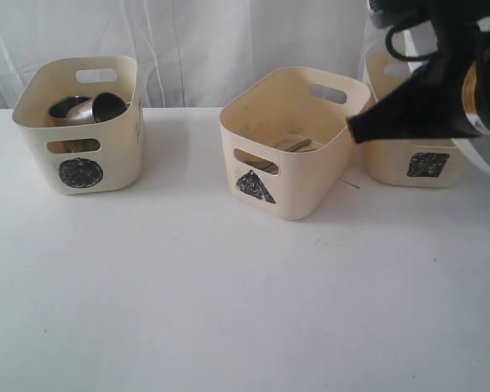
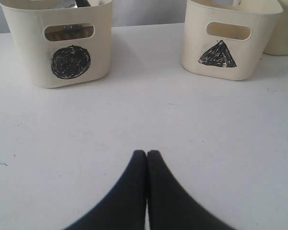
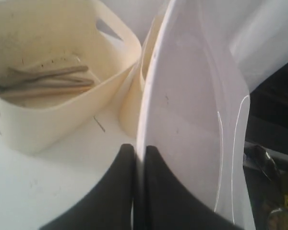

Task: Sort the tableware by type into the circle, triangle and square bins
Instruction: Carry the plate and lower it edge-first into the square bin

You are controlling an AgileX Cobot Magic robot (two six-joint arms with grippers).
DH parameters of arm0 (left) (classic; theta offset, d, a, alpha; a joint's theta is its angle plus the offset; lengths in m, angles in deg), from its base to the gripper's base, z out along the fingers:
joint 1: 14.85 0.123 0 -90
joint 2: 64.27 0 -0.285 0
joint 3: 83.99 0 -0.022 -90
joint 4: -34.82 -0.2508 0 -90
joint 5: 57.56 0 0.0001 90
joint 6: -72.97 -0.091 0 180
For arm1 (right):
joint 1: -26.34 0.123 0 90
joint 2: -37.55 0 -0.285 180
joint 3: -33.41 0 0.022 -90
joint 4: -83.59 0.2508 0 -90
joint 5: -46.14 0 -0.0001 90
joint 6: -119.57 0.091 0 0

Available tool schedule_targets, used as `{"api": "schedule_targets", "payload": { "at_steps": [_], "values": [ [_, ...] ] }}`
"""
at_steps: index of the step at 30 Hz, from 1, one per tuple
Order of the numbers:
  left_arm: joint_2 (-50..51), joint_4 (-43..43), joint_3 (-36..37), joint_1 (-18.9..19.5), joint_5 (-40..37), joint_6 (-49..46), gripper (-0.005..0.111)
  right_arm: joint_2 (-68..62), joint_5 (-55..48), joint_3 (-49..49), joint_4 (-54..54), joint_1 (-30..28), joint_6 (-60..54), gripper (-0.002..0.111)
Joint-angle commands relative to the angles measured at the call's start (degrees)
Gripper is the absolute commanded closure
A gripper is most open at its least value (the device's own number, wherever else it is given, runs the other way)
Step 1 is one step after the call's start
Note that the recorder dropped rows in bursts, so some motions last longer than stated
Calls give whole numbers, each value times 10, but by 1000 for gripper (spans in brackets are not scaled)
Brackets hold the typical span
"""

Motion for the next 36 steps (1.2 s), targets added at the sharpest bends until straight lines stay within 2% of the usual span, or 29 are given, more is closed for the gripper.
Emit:
{"api": "schedule_targets", "payload": {
  "at_steps": [1,9,17,26,36],
  "values": [
    [-2,1,4,0,-2,1,107,-40,84,-55,-51,-72,-29,108],
    [-2,1,4,0,-2,1,107,-159,165,-188,-52,-160,-89,108],
    [-2,1,4,0,-2,1,107,-269,223,-281,-45,-200,-116,108],
    [-2,1,4,0,-2,1,107,-344,242,-313,-34,-228,-111,108],
    [-2,1,4,0,-2,1,107,-372,257,-313,-25,-228,-111,108]
  ]
}}
